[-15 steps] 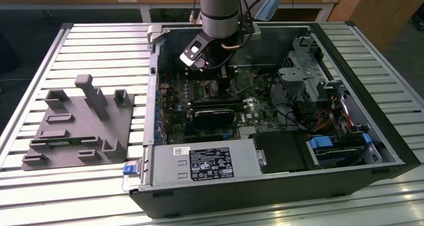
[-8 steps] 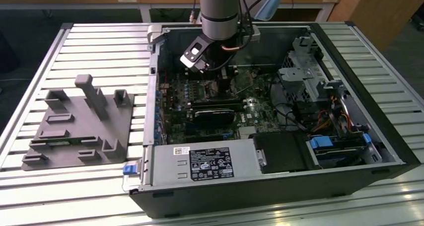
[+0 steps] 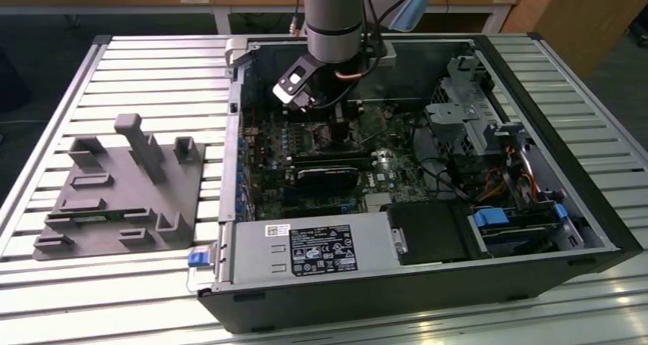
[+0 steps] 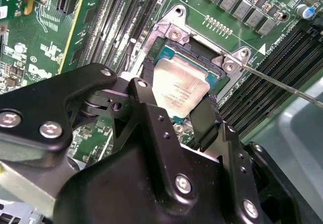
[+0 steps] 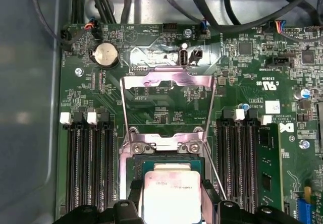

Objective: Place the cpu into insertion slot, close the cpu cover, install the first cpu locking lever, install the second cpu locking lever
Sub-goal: 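Place the cpu into insertion slot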

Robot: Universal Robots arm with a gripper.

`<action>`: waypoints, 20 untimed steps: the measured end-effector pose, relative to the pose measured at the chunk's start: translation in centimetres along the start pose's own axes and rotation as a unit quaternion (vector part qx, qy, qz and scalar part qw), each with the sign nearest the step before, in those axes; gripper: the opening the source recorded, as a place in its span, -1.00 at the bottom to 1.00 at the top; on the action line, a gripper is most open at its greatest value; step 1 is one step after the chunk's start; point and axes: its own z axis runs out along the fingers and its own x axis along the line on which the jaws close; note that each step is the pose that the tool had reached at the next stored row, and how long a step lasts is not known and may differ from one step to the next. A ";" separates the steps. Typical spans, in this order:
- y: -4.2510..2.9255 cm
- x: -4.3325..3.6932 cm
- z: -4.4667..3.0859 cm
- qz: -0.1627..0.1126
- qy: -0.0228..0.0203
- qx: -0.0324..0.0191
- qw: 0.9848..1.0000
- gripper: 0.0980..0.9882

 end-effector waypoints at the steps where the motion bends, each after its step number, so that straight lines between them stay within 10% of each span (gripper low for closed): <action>1: -0.01 0.03 0.06 0.000 0.000 0.000 1.000 0.00; 20: 0.04 0.57 0.55 0.000 0.000 0.000 1.000 0.00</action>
